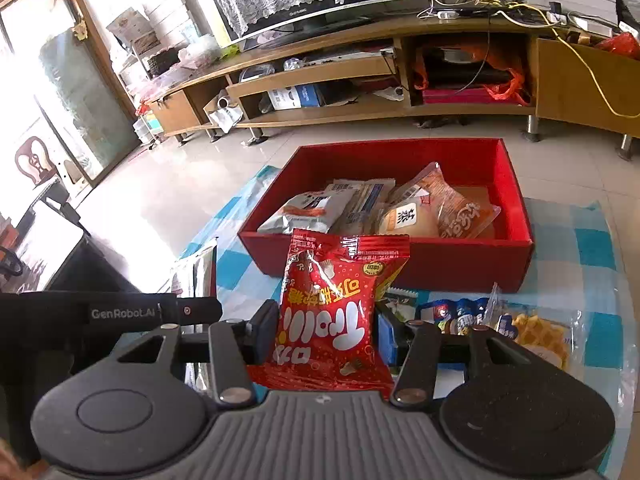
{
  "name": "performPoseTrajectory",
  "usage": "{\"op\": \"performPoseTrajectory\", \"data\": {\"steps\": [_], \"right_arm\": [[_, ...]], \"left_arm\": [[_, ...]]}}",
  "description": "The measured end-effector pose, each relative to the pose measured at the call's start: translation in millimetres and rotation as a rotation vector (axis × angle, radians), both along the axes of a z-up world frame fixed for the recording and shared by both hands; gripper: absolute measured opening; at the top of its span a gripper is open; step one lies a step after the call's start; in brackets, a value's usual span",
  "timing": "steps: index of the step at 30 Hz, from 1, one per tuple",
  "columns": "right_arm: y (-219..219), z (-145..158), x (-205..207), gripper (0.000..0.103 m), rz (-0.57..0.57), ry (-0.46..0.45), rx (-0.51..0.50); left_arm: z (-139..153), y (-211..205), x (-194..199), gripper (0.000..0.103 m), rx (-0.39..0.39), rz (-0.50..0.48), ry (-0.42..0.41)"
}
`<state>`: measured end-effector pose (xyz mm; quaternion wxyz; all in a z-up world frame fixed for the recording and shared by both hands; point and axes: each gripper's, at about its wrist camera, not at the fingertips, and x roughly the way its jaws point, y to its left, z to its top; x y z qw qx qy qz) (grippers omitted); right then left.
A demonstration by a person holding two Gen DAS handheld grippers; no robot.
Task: Organize snacks
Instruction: 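Lift both held bags and carry them over the red box, then lower both bags into the red box and open both grippers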
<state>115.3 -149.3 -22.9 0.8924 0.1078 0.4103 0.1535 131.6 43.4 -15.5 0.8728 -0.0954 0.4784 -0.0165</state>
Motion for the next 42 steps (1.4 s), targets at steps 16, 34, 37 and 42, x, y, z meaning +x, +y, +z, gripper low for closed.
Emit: {"op": "performPoseTrajectory", "data": {"steps": [16, 34, 37, 42], "right_arm": [[-12, 10, 22, 0.047, -0.053, -0.033, 0.016], [-26, 12, 51, 0.047, -0.094, -0.050, 0.002], [-27, 10, 57, 0.047, -0.100, -0.046, 0.002], [-29, 6, 67, 0.047, -0.108, -0.040, -0.003]], "left_arm": [[5, -12, 27, 0.061, -0.003, -0.028, -0.020], [8, -43, 67, 0.061, 0.013, -0.083, -0.048], [7, -48, 74, 0.061, 0.020, -0.092, -0.050], [6, -52, 85, 0.061, 0.032, -0.101, -0.053]]}}
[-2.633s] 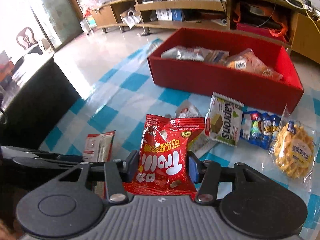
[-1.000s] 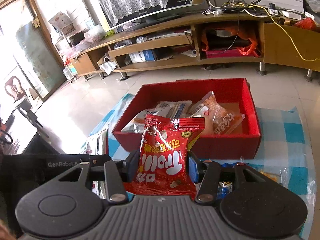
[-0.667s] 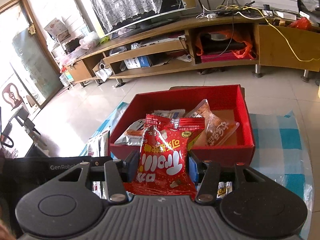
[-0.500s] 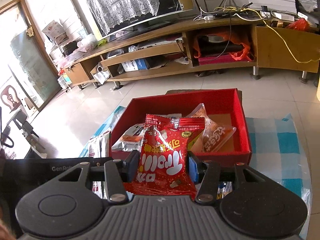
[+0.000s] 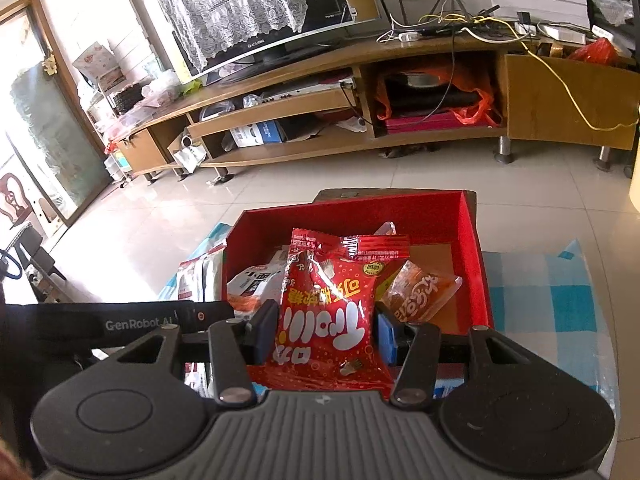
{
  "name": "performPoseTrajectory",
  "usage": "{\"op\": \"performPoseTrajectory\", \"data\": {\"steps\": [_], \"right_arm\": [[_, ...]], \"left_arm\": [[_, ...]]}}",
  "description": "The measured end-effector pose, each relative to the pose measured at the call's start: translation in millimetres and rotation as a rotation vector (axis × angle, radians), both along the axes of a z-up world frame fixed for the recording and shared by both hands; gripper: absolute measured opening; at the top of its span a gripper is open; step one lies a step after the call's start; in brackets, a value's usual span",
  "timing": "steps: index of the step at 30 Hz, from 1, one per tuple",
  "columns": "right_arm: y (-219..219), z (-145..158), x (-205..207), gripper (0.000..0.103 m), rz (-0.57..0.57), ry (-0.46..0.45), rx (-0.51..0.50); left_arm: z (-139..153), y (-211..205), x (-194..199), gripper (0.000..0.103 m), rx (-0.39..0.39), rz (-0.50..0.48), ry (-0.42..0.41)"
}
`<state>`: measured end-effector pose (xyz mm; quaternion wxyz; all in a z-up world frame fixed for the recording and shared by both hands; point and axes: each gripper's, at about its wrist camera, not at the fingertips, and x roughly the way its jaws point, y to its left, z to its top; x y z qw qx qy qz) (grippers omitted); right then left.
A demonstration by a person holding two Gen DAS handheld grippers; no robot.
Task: Organize snacks
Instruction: 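Lower both bags into the red box and open both grippers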
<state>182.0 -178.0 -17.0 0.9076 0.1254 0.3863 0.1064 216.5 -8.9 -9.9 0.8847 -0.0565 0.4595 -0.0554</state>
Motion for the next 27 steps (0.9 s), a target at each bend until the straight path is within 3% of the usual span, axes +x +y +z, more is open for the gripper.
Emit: {"op": "performPoseTrajectory", "data": {"steps": [22, 27], "right_arm": [[-7, -15, 39, 0.047, -0.024, 0.029, -0.021], [-5, -20, 48, 0.047, -0.023, 0.038, -0.033]], "left_arm": [[-10, -12, 42, 0.061, 0.046, 0.000, -0.008], [-13, -14, 49, 0.056, 0.060, -0.002, -0.011]]}}
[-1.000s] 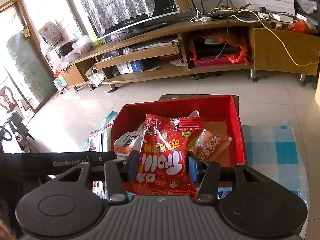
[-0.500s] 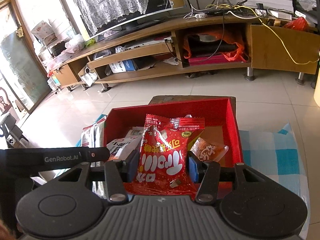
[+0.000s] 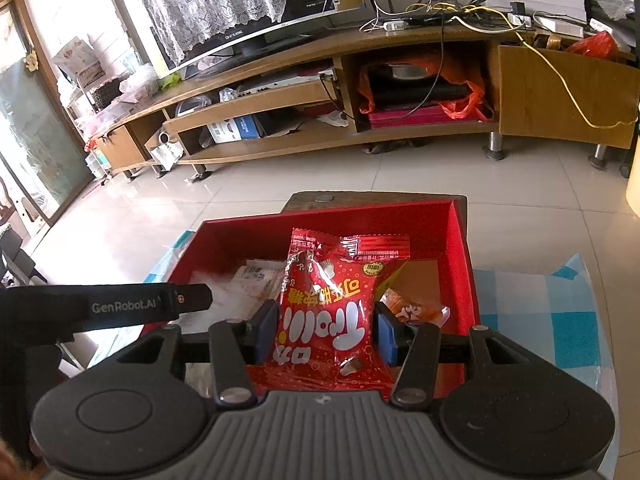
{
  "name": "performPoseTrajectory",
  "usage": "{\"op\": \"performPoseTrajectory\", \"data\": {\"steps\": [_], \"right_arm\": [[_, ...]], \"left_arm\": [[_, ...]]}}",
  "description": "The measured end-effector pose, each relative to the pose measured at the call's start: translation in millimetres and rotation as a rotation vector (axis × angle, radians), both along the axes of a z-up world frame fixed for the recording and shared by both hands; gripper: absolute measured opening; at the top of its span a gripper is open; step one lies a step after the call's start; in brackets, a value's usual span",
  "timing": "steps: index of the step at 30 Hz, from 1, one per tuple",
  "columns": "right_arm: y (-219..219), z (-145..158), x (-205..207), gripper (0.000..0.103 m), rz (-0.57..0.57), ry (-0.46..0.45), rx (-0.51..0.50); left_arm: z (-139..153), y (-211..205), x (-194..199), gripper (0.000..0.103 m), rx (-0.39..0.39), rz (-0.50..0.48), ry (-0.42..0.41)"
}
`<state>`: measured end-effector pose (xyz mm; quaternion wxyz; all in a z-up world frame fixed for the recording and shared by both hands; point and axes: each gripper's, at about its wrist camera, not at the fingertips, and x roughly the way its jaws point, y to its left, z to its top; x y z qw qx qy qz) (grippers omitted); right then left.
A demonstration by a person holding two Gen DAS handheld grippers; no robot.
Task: Organize snacks
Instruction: 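Lower both bags into the red box and open both grippers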
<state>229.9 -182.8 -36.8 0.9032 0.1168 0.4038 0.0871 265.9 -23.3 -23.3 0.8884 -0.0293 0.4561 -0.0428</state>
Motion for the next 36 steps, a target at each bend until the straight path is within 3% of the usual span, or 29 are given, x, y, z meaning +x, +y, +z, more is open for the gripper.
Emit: {"op": "performPoseTrajectory", "data": {"steps": [7, 14, 18, 36], "right_arm": [[5, -13, 16, 0.047, 0.011, 0.022, -0.030], [-1, -22, 26, 0.049, -0.006, 0.062, -0.022], [-1, -18, 24, 0.053, -0.017, 0.034, -0.060], [-5, 2, -5, 0.055, -0.020, -0.005, -0.048]], "left_arm": [[-14, -2, 8, 0.058, 0.024, 0.003, 0.033], [-14, -3, 6, 0.070, 0.037, 0.000, 0.028], [-12, -3, 3, 0.073, 0.041, 0.001, 0.024], [4, -8, -28, 0.077, 0.049, -0.023, -0.013]]}}
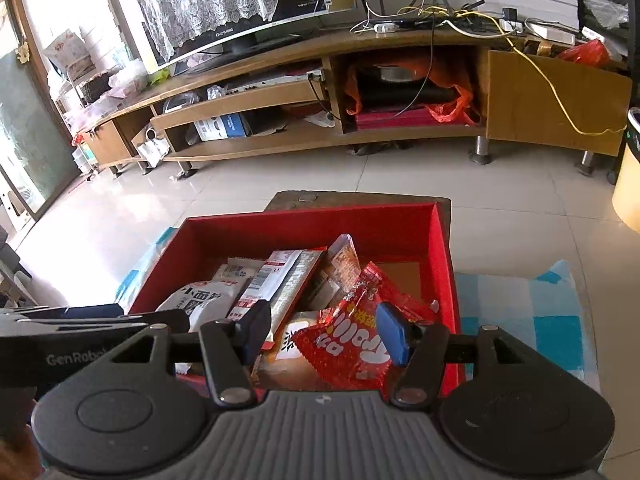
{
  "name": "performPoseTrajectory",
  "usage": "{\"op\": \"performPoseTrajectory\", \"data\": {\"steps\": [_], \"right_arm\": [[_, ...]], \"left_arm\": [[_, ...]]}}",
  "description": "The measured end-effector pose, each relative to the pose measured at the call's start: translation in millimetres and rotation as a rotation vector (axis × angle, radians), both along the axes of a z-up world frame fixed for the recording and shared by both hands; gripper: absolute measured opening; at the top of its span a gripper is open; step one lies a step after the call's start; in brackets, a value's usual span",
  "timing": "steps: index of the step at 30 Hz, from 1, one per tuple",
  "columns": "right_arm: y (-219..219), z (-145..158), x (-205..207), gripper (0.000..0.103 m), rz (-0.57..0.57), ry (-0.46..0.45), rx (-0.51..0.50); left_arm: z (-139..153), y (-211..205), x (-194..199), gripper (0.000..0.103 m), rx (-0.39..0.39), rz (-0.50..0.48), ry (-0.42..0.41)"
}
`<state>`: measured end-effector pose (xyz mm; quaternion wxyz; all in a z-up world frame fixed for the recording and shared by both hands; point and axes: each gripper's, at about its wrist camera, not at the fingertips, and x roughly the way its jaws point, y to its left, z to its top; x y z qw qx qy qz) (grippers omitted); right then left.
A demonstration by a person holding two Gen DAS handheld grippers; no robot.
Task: Organize snacks
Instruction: 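Lower both bags into the red box and open both grippers, then move both grippers back to the remaining snacks on the cloth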
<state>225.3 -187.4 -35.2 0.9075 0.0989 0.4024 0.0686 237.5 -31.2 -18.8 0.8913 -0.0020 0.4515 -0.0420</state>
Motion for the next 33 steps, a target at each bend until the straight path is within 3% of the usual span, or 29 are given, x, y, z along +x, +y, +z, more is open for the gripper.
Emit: {"op": "performPoseTrajectory", "data": {"steps": [15, 33], "right_arm": [[-7, -1, -27, 0.056, -0.013, 0.026, 0.003], [-35, -18, -69, 0.058, -0.065, 0.125, -0.012]], "left_arm": [[-6, 4, -27, 0.080, 0.006, -0.011, 0.023], [-35, -4, -59, 0.081, -0.003, -0.054, 0.136]]}}
